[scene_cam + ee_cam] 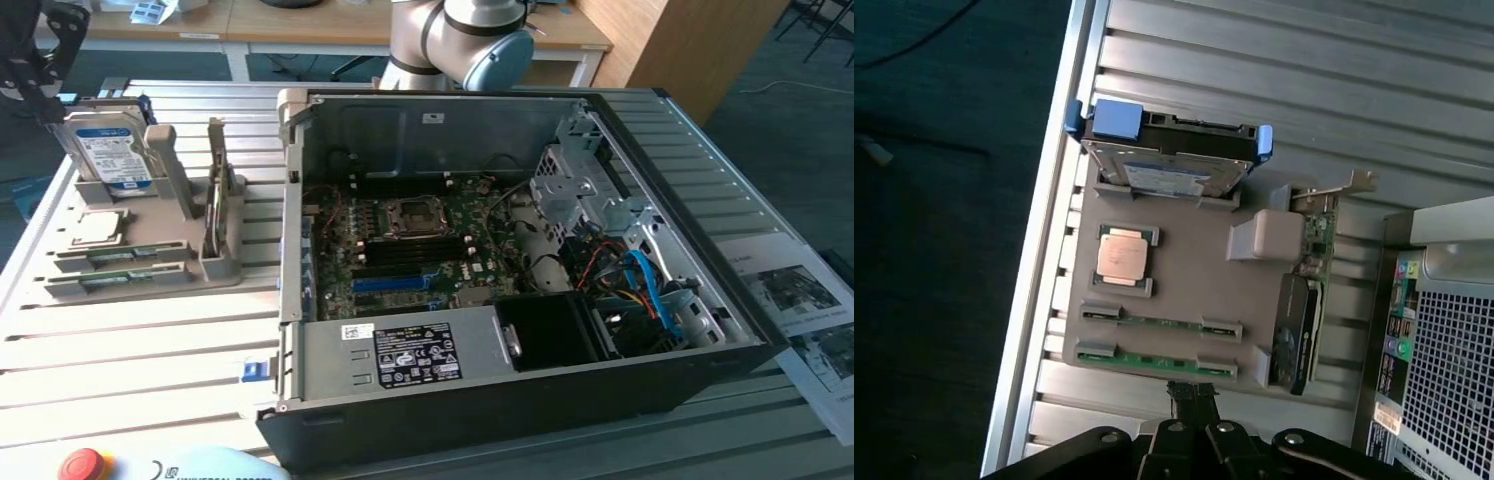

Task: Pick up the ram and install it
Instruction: 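Pick up the ram and move it above insertion slot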

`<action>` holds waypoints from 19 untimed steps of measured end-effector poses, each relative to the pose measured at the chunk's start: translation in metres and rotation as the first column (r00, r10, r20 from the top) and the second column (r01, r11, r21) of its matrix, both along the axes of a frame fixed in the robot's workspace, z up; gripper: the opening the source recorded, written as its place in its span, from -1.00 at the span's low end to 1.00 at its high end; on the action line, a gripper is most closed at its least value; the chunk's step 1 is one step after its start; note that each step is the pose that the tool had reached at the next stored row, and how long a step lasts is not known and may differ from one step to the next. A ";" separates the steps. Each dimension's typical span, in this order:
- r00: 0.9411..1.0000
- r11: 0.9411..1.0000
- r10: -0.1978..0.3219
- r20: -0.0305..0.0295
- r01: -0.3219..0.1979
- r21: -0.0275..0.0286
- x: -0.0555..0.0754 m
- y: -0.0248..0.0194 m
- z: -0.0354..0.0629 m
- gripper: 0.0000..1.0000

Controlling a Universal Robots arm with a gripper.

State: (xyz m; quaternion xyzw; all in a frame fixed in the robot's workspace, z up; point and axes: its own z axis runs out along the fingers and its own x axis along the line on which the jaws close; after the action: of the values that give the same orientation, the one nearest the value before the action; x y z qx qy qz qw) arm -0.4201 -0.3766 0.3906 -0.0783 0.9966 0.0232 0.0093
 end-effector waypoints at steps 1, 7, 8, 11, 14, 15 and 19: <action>1.000 1.000 0.010 0.000 -0.010 0.000 0.000 0.0000 0.0000 -0.80; 0.997 0.997 0.075 0.000 -0.075 0.000 0.000 0.0000 0.0000 -0.80; 0.996 0.996 0.085 0.000 -0.085 0.000 0.000 0.0000 0.0000 -0.80; 0.993 0.993 0.117 0.000 -0.117 -0.003 0.000 -0.0001 0.0000 -0.80; 0.989 0.989 0.150 -0.001 -0.150 -0.005 0.000 0.0000 -0.0001 -0.80; 0.987 0.987 0.160 -0.001 -0.160 -0.007 0.000 0.0000 -0.0001 -0.80; 0.980 0.980 0.200 -0.004 -0.200 -0.012 0.000 0.0000 0.0000 -0.80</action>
State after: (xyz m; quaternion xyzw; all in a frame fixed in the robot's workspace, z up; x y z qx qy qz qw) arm -0.4201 -0.3766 0.3906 -0.1779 0.9839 0.0179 0.0053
